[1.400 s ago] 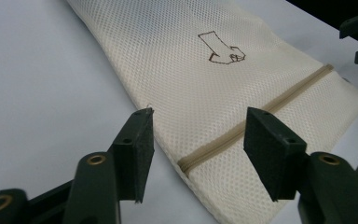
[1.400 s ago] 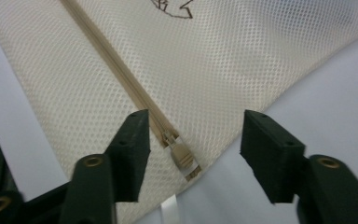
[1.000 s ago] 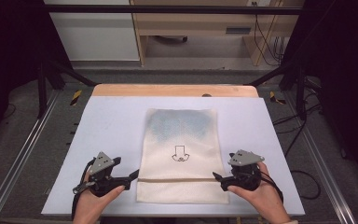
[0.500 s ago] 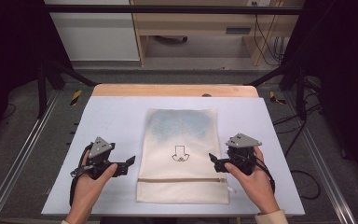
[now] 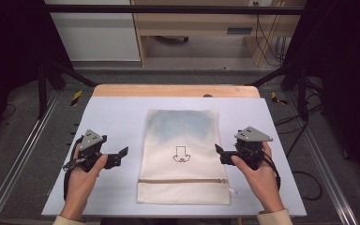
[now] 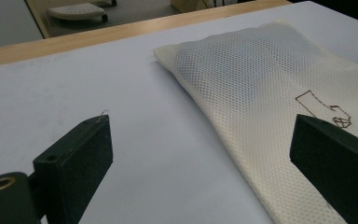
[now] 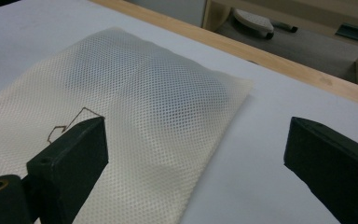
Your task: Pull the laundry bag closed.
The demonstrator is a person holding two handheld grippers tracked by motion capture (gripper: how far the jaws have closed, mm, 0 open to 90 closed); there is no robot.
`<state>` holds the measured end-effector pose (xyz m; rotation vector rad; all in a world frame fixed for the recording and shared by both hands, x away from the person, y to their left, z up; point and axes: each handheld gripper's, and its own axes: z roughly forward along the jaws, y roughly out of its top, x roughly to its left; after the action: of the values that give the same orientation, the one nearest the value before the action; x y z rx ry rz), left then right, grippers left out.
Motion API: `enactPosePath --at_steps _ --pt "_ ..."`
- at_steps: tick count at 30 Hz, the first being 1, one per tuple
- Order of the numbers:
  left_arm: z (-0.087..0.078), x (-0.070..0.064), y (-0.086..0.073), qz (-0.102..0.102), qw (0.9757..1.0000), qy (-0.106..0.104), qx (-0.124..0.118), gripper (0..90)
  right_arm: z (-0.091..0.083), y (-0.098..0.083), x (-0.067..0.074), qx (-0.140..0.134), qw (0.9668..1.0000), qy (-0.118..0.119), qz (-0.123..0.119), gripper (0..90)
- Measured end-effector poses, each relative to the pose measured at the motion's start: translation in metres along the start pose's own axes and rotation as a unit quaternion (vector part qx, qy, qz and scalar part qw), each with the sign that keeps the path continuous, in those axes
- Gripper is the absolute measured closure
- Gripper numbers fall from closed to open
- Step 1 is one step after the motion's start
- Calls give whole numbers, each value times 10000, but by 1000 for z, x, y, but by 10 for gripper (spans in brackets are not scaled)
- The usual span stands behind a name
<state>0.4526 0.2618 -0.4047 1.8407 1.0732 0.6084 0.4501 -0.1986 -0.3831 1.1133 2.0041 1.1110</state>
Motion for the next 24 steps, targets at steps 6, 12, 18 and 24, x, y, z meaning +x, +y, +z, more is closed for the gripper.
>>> enactPosePath --at_steps 6,12,18,24 --pt "-6 12 -3 3 10000 75 -43 54 -8 -2 -13 -97 9997 -142 167 61" --pt "-12 24 -6 -33 9998 146 -114 52 -16 -7 -29 -187 9985 -358 356 59" --pt "-17 35 -10 -28 9992 360 -154 51 -24 -14 -44 -324 9968 -521 512 56" --pt "-20 40 -13 -14 9992 371 -129 50 -29 -22 -56 -379 9949 -680 639 53"
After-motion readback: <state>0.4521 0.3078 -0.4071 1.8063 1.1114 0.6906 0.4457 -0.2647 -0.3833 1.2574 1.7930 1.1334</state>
